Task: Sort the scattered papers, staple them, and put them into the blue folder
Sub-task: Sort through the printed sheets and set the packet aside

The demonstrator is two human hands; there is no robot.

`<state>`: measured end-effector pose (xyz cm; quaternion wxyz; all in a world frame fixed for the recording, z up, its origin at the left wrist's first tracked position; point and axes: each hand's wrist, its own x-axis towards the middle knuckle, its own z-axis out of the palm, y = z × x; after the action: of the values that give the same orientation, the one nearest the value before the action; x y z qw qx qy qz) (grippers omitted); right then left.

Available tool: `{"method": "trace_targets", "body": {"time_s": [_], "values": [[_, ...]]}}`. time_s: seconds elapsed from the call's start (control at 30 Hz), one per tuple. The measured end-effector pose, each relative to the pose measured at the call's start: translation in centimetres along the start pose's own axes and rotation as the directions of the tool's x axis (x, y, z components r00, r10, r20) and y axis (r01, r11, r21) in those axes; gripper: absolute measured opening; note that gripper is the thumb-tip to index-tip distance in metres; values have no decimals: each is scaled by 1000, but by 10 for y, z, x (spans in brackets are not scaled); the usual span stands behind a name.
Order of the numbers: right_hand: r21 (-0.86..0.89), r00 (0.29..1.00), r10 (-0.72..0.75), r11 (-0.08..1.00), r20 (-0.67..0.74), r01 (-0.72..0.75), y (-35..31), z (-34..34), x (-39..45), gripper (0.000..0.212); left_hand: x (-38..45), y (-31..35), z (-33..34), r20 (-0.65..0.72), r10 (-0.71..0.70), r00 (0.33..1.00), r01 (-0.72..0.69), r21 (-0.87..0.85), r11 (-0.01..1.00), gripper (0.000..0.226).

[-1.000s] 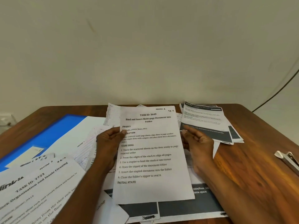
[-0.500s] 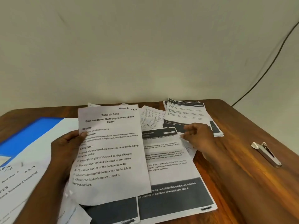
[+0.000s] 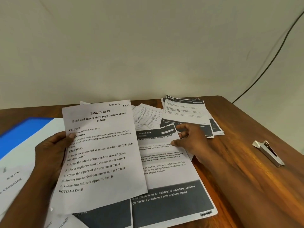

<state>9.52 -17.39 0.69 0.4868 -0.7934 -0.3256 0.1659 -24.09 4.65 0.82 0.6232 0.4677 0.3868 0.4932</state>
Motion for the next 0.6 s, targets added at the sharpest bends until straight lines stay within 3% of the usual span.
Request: {"method": "trace_targets", "body": {"time_s": [0.23, 0.6], "values": [[193, 1000, 11, 981, 11, -13, 2, -4, -2, 35, 0, -1, 0, 23, 1, 1000, 0, -36, 999, 15], [186, 999, -12, 982, 51, 2, 2, -6, -4, 18, 9, -5, -6, 0, 16, 1000, -16, -31, 999, 8]]}}
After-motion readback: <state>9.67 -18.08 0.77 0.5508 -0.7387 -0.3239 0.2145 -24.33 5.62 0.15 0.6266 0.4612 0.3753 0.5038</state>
